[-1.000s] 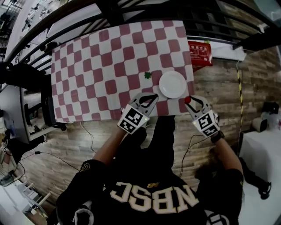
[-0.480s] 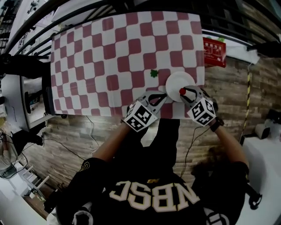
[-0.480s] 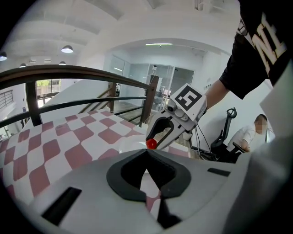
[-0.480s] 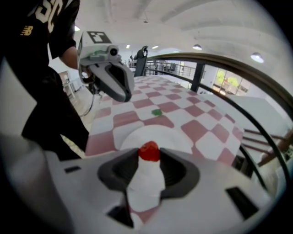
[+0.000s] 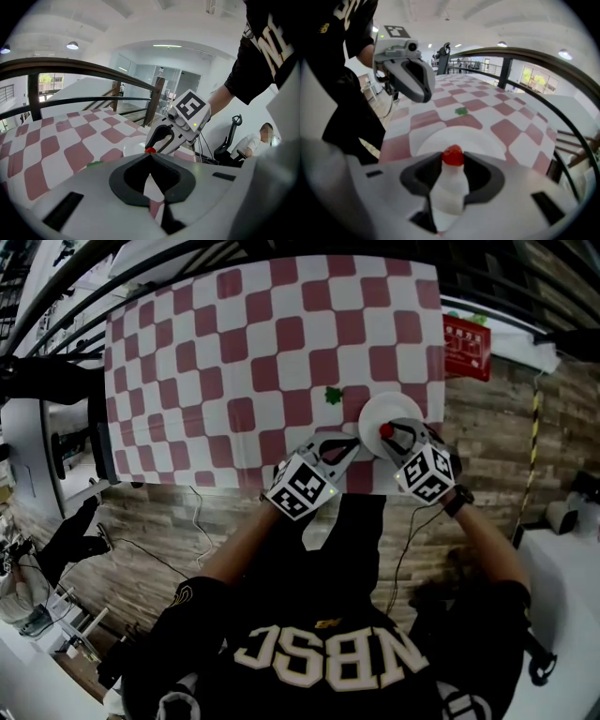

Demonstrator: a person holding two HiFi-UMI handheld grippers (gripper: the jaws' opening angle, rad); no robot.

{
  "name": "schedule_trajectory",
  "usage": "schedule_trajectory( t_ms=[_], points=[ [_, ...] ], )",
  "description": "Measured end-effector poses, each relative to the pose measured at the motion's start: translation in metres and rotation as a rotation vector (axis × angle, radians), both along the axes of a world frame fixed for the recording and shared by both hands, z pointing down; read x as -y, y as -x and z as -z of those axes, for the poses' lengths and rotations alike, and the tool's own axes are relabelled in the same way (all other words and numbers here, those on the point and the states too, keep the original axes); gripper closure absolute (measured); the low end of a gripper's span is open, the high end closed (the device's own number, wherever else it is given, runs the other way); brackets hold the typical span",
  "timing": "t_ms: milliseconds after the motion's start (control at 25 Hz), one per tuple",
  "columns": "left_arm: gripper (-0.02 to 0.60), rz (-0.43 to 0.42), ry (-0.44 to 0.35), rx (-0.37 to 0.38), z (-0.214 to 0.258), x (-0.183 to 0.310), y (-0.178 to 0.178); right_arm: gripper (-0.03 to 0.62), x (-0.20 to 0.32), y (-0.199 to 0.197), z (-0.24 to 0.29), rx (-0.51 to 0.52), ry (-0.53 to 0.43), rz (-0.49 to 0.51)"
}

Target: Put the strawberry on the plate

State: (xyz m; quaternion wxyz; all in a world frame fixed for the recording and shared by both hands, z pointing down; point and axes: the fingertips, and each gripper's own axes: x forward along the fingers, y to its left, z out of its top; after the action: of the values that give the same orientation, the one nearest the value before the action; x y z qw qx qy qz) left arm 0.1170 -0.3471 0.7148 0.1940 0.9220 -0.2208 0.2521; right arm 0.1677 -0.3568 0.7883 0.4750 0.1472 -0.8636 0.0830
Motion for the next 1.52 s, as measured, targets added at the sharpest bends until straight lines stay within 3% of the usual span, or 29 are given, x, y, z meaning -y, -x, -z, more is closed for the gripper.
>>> schedule_trajectory(
  t_ms=[360, 800, 1040, 1240, 1520],
  points=[
    [0.566, -0.014, -0.005, -0.003, 0.010, -0.007, 0.006, 0.434, 0.000, 0.002, 0.013, -0.036, -0.031, -0.007],
    [0.566, -0.039, -0.088, -0.073, 0.079, -0.012, 0.005, 0.434, 0.003, -0.007, 0.108, -0.007, -0.168, -0.147],
    [0.566, -0.022, -0.176, -0.149, 0.141, 0.004, 0.001, 0.436, 0.007, 0.002, 0.182, 0.145, -0.291, -0.336],
    [0.566, 0.006, -0.224, -0.197, 0.186, -0.003, 0.005, 0.459, -0.025, 0.002, 0.220, 0.130, -0.468, -0.417],
    [0.566, 0.025, -0.282, -0.257, 0.222, -0.009, 0.004, 0.522, -0.044, -0.024, 0.267, 0.383, -0.523, -0.828]
  ],
)
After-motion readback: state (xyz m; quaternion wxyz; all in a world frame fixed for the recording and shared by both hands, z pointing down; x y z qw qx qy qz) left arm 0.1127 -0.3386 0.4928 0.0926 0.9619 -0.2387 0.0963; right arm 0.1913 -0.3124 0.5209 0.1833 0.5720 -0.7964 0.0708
